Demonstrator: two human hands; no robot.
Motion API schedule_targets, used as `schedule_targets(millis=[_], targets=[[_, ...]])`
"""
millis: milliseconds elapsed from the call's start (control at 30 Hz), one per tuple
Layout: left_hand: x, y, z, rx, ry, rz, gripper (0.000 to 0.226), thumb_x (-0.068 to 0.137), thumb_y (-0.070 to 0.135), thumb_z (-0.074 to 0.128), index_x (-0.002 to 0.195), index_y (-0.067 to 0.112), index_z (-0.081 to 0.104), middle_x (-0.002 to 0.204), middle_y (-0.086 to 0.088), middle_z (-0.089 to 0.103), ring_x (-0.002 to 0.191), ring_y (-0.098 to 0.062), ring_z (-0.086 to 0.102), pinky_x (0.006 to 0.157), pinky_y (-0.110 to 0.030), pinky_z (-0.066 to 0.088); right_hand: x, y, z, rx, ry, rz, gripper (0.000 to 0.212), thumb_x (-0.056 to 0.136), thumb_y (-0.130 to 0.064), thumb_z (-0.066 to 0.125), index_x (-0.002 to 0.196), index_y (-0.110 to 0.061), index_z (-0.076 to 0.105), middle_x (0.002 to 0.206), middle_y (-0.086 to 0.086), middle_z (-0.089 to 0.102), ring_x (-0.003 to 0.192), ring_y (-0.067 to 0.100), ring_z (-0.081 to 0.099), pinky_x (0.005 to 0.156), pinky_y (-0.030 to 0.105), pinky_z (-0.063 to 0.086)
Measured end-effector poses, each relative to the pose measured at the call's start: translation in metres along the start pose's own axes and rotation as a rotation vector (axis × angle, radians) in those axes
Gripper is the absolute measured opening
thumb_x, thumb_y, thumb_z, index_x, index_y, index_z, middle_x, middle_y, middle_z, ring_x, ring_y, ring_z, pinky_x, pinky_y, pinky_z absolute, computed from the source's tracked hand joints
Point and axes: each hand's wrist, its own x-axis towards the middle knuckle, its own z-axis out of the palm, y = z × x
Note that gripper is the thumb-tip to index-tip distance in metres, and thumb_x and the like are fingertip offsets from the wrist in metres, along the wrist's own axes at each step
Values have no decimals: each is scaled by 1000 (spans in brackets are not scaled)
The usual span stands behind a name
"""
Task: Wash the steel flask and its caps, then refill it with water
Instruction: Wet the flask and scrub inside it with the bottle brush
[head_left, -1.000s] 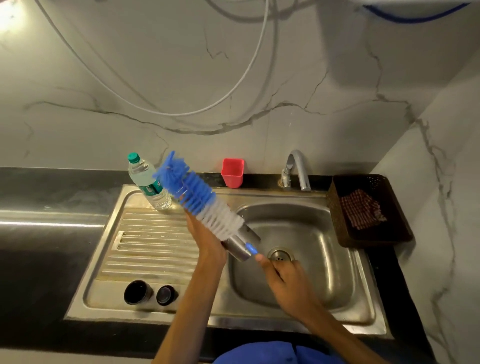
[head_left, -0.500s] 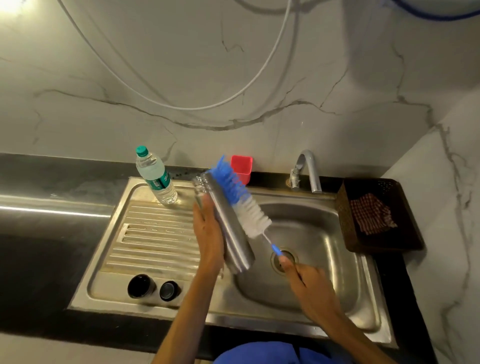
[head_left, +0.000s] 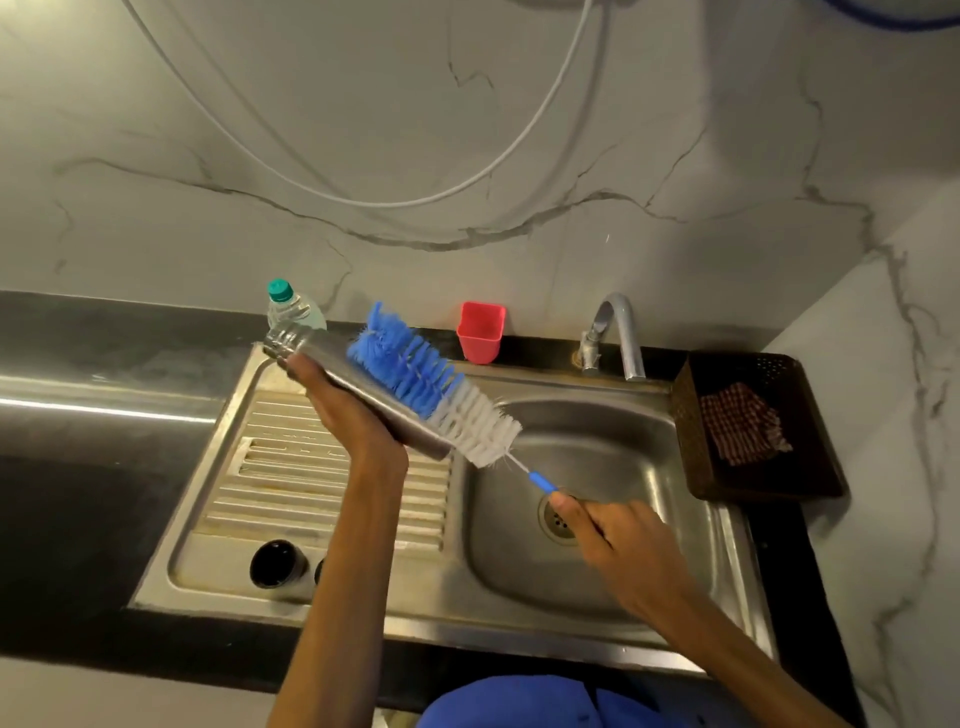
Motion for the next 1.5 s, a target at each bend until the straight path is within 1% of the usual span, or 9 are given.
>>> schedule_targets(millis=[167, 367, 533, 700, 767, 933, 1133, 1367, 1500], targets=[[-48, -22, 7, 62, -195, -73, 79, 91, 85, 39, 146, 30, 58, 129, -2, 75, 116, -24, 73, 99, -46, 58, 34, -15, 11, 57, -3, 9, 75, 99, -74, 32, 56, -13, 38, 48, 2, 42, 44, 15, 39, 52, 43, 41], [-20, 1, -6, -90, -17, -36, 71, 96, 84, 31, 141, 37, 59, 117, 5, 79, 109, -19, 76, 79, -34, 63, 5, -8, -8, 43, -97, 6, 70, 95, -69, 32, 53, -15, 44, 47, -1, 41, 46, 12, 41, 48, 25, 31], [-58, -25, 5, 16, -159, -85, 78, 92, 86, 39, 145, 32, 59, 133, -2, 73, 123, -26, 70, 107, -51, 53, 27, -29, 4, 147, -74, 23, 74, 99, -71, 37, 54, -12, 33, 46, 0, 35, 45, 11, 35, 56, 43, 41], [-28, 10, 7, -17, -117, -40, 73, 99, 80, 29, 137, 29, 64, 116, -3, 79, 108, -25, 77, 81, -37, 63, 8, -15, -13, 117, -101, 14, 72, 99, -70, 37, 55, -14, 34, 47, -4, 35, 45, 10, 35, 51, 38, 36], [-19, 16, 2, -43, -134, -44, 78, 97, 84, 30, 139, 28, 64, 119, -6, 78, 109, -27, 76, 86, -43, 63, -3, -9, -13, 109, -96, 41, 66, 97, -69, 37, 53, -19, 36, 46, -7, 38, 45, 10, 38, 48, 29, 33], [-66, -35, 10, 180, -407, -93, 83, 91, 88, 39, 146, 29, 58, 136, -8, 71, 125, -33, 68, 108, -58, 52, 30, -19, 0, 122, 6, 45, 70, 101, -64, 41, 52, -14, 36, 46, 1, 37, 45, 12, 34, 53, 39, 36], [-19, -16, 6, 126, -201, -26, 84, 87, 90, 43, 143, 29, 60, 126, -9, 75, 113, -30, 74, 101, -59, 57, -14, 0, -9, 55, -102, 83, 66, 100, -64, 42, 52, -19, 44, 45, -4, 41, 44, 10, 41, 47, 22, 34], [-62, -44, 21, 221, -407, -113, 79, 93, 85, 38, 144, 30, 61, 133, -4, 73, 122, -27, 71, 109, -56, 51, 26, -8, 19, 267, -1, 106, 68, 101, -63, 42, 53, -15, 33, 47, -4, 32, 45, 7, 32, 49, 23, 28], [-16, -13, 12, 137, -192, -54, 86, 85, 91, 46, 140, 27, 62, 122, -12, 76, 110, -35, 75, 87, -50, 62, -4, 7, 24, 301, -110, 157, 66, 98, -67, 45, 52, -20, 35, 48, -8, 32, 47, 8, 31, 50, 30, 30]])
